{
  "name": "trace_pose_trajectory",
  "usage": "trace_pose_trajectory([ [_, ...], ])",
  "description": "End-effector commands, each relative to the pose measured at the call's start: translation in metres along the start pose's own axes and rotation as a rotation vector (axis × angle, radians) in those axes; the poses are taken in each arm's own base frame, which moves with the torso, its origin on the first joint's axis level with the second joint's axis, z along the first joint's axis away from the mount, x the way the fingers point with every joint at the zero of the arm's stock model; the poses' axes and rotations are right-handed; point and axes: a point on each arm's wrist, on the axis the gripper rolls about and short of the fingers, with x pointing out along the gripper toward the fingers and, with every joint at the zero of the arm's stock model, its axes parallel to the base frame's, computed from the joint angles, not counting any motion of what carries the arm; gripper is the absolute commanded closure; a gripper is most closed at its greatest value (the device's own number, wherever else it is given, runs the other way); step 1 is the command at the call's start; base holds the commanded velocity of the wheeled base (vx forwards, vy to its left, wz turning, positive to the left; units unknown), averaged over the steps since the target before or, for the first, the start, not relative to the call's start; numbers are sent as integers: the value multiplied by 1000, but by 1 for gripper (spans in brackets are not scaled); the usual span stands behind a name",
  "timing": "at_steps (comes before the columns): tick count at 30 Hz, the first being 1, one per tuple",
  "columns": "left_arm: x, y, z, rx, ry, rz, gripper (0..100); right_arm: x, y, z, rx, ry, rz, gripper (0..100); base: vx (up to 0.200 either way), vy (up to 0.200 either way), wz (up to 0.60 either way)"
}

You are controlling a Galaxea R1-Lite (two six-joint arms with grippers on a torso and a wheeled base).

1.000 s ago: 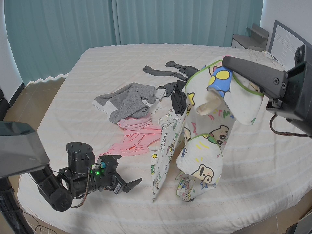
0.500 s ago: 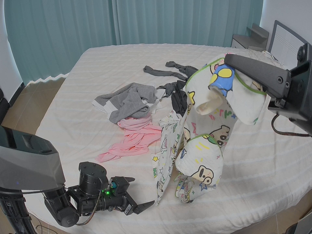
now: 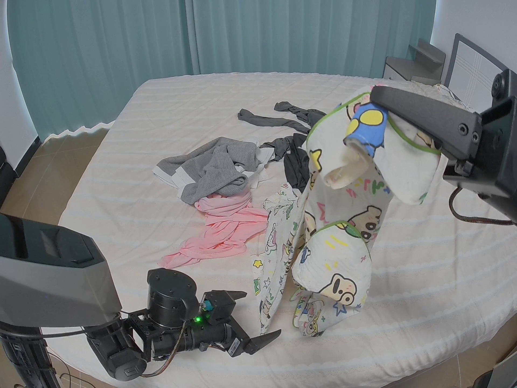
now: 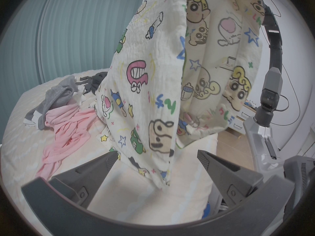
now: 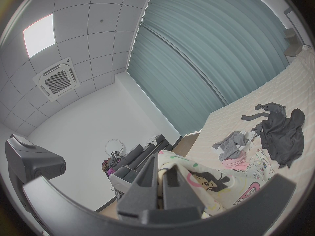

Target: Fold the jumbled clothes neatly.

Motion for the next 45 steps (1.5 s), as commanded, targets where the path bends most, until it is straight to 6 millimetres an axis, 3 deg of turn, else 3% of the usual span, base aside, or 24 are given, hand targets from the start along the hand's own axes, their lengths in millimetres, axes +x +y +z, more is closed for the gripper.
trace_pose_trajectory([
  [1, 21, 2, -7, 8, -23, 27, 0, 0, 0, 0, 0, -1, 1, 100, 0, 0, 0],
  [7, 52, 9, -22, 17, -104, 115, 0, 0, 1, 1, -1, -5, 3, 100, 0, 0, 0],
  [17, 74, 15, -14, -64, -172, 124, 0, -1, 1, 2, -2, -9, 5, 100, 0, 0, 0],
  [21, 74, 15, -17, -77, -162, 123, 0, -1, 1, 2, 0, -10, 4, 100, 0, 0, 0],
  [22, 74, 15, -17, -85, -161, 122, 100, -2, 1, 2, -2, -10, 2, 100, 0, 0, 0],
  [31, 68, 16, -11, -185, -183, 118, 100, -7, -4, 7, -9, -34, -27, 100, 0, 0, 0],
  [34, 53, 14, -4, -194, -191, 117, 100, -13, -9, 10, -17, -51, -57, 100, 0, 0, 0],
  [36, 32, 12, 8, -206, -216, 122, 100, -23, -16, 13, -27, -72, -98, 100, 0, 0, 0],
  [37, 32, 12, 8, -206, -216, 122, 100, -23, -16, 13, -27, -72, -98, 100, 0, 0, 0],
  [39, 5, 15, 26, -208, -272, 150, 100, -33, -20, 15, -36, -88, -133, 100, 0, 0, 0],
  [45, -40, 19, 61, -204, -422, 245, 100, -47, -50, 15, -53, -116, -299, 100, 0, 0, 0],
])
